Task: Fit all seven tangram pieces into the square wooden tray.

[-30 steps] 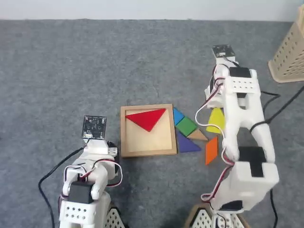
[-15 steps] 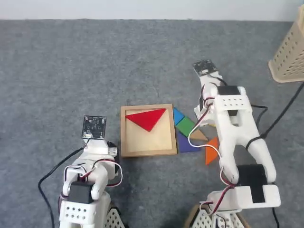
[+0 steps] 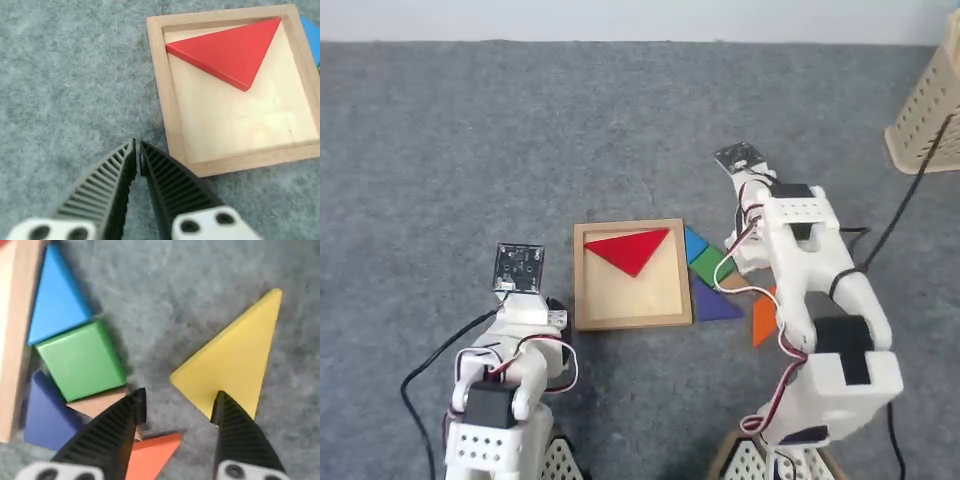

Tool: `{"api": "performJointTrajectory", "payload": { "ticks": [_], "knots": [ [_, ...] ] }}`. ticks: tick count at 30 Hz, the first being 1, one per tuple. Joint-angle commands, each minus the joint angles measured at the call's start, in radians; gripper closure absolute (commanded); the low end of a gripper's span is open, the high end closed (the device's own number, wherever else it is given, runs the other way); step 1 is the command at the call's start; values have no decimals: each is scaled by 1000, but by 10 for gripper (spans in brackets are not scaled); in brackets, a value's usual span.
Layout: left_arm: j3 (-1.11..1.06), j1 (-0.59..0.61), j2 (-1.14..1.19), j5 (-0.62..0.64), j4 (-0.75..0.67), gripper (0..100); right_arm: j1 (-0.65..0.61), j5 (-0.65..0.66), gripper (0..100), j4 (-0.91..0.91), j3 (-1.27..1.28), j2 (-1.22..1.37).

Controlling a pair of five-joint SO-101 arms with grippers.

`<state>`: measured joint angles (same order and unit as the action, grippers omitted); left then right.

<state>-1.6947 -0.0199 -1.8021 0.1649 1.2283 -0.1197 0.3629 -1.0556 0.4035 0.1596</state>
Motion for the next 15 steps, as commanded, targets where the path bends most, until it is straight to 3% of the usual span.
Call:
{"api": "performJointTrajectory", "payload": {
  "ticks": [1,9,15],
  "knots": [
    [8,3,-15,-2,-28,987,28,12,778,-10,-49,7],
    [8,3,-15,-2,-28,987,30,15,771,-28,-87,-87],
    [8,3,-15,-2,-28,987,33,20,666,-36,-103,-68]
  ]
}}
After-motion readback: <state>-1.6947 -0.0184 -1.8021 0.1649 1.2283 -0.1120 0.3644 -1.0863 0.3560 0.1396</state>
